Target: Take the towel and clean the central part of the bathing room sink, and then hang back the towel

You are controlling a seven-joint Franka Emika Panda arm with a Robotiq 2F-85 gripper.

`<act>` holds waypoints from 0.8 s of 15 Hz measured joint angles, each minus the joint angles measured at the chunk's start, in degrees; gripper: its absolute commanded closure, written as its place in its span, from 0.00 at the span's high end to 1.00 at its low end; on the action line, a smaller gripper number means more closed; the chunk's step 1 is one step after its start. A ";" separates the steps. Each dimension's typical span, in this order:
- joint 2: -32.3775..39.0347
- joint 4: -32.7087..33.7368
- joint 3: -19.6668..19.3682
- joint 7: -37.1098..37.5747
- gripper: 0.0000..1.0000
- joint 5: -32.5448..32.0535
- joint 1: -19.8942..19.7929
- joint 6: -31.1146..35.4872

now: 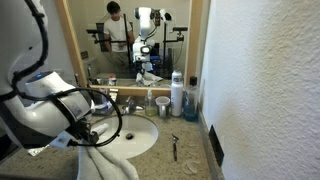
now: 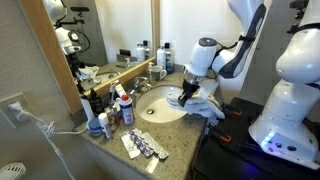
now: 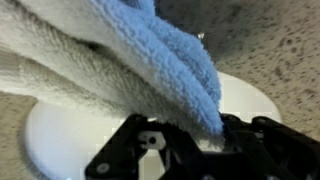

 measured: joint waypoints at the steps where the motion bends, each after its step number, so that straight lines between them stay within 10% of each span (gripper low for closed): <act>1: 1.11 0.21 1.25 1.14 0.06 0.86 1.45 -0.07; 12: 6.76 0.42 0.70 2.10 0.06 7.29 2.90 -6.97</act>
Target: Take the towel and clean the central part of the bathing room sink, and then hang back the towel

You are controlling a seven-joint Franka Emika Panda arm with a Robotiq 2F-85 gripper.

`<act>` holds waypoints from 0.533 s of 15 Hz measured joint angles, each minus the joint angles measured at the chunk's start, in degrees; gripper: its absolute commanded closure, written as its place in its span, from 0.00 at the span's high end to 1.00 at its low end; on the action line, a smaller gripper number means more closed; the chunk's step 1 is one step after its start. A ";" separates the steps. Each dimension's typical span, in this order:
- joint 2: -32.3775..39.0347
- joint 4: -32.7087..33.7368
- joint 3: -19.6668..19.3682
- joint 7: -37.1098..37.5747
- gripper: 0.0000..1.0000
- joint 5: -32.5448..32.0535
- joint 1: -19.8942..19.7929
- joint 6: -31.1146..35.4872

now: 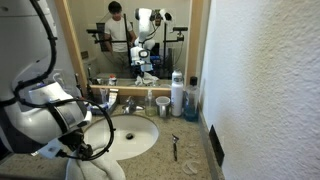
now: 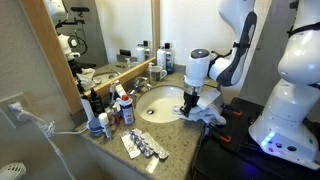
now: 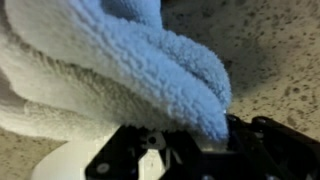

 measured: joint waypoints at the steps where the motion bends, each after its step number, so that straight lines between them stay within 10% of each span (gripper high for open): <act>1: -0.18 0.02 -0.78 0.00 0.06 -0.05 -0.55 -0.59; 8: -4.22 0.10 -11.81 2.84 0.06 -11.00 -5.42 -4.43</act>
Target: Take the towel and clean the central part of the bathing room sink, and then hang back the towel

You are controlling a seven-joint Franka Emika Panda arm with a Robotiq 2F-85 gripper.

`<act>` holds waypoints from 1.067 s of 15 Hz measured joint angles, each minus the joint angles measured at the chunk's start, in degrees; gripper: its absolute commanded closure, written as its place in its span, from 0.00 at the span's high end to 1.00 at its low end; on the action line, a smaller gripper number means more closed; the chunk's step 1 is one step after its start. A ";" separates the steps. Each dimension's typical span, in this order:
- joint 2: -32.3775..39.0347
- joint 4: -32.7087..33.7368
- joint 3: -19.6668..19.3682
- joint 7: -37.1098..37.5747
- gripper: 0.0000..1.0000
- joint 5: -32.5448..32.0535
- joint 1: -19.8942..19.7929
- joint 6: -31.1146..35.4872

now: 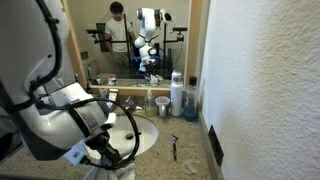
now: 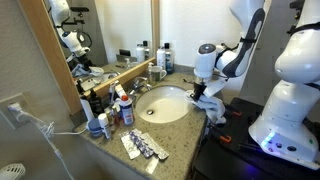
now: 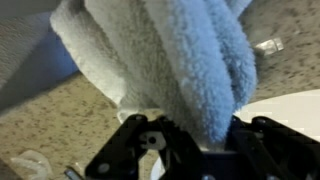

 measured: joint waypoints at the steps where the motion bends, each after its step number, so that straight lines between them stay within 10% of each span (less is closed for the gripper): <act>1: -0.43 0.11 -1.57 1.46 0.06 -2.72 -0.85 -0.01; 7: 0.21 0.66 -5.57 9.00 0.06 -10.89 -3.12 -0.01; 16: 3.03 0.01 0.91 4.09 0.06 1.03 -0.81 3.83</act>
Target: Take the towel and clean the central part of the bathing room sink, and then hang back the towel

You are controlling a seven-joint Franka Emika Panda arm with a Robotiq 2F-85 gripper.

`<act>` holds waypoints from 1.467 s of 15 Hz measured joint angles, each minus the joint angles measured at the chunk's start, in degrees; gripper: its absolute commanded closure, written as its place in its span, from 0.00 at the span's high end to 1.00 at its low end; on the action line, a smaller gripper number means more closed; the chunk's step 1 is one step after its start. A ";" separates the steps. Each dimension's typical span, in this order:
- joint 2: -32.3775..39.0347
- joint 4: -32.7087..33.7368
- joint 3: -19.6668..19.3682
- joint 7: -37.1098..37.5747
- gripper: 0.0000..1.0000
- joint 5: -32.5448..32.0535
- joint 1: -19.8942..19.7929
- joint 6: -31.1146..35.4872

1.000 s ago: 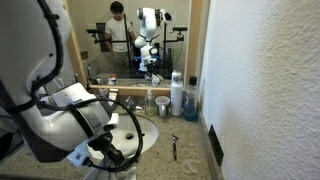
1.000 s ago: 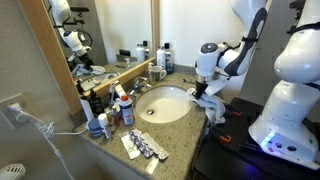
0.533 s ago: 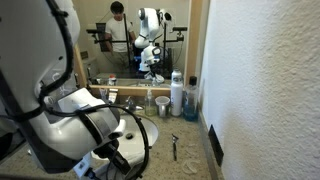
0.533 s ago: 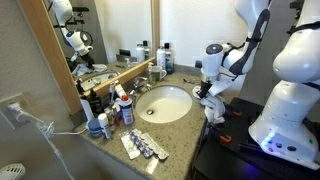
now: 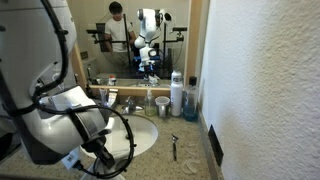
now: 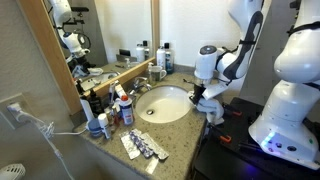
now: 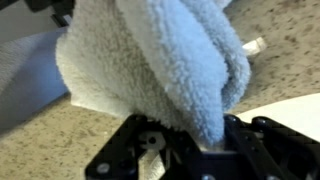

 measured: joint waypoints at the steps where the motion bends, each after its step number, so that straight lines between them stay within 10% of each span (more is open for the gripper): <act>1: 0.26 -0.22 1.51 -1.36 0.06 2.03 0.50 0.71; 11: 4.35 -0.13 19.46 -16.57 0.06 20.67 2.06 1.95; 22: 8.16 0.98 26.91 -29.14 0.06 32.01 -0.25 1.93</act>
